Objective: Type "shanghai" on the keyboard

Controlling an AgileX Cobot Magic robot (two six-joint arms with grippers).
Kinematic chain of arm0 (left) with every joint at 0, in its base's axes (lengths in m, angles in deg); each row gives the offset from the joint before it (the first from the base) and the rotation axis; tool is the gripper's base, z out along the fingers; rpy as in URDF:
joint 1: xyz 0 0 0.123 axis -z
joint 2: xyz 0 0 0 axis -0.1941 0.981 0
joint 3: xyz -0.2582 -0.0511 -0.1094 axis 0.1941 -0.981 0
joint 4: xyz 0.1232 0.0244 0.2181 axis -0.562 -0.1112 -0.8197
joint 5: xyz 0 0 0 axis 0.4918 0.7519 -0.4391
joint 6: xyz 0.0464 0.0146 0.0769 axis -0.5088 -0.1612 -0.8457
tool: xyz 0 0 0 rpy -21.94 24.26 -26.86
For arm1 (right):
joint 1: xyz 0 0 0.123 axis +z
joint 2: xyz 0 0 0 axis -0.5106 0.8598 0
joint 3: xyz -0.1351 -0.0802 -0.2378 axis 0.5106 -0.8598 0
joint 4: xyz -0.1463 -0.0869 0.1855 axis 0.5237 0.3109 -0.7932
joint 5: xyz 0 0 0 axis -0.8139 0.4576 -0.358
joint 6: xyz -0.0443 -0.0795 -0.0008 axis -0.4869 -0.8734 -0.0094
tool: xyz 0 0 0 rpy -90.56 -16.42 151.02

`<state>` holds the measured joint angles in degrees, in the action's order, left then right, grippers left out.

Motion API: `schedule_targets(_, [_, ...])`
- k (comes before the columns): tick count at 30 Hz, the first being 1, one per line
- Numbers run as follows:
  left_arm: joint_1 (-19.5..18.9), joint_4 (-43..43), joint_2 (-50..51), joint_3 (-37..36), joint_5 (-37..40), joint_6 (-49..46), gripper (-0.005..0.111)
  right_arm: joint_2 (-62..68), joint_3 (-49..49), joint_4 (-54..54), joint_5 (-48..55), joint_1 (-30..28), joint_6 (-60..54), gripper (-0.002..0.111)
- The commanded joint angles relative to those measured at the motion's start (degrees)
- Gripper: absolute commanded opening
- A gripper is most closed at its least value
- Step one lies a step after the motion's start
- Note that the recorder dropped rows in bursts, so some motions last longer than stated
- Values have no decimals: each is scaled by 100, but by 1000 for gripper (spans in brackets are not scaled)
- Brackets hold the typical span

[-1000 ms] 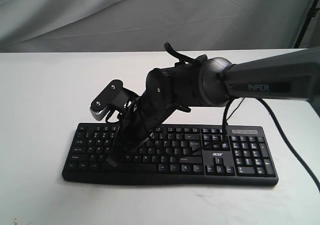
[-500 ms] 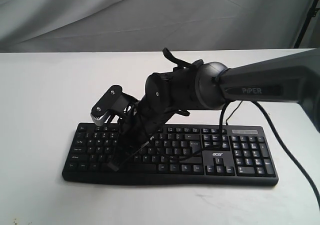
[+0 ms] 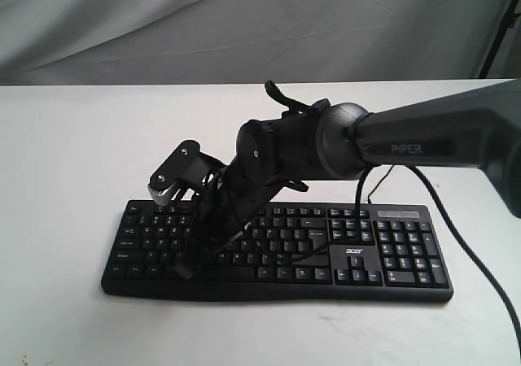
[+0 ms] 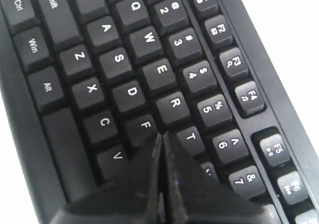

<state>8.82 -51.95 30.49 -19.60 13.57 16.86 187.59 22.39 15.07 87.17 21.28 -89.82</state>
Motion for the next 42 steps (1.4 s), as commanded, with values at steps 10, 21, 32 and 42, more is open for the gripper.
schedule_targets(10, [37,0,-14,-10,-34,15,0,-381,-115,414,211,-19,381,0])
schedule_targets(21, [37,0,-14,-10,-34,15,0,-381,-225,454,50,-59,419,0])
schedule_targets(32, [37,0,-14,-10,-34,15,0,-381,-250,454,49,-79,432,0])
schedule_targets(42, [37,0,-14,-10,-34,15,0,-166,-250,435,-19,-79,432,0])
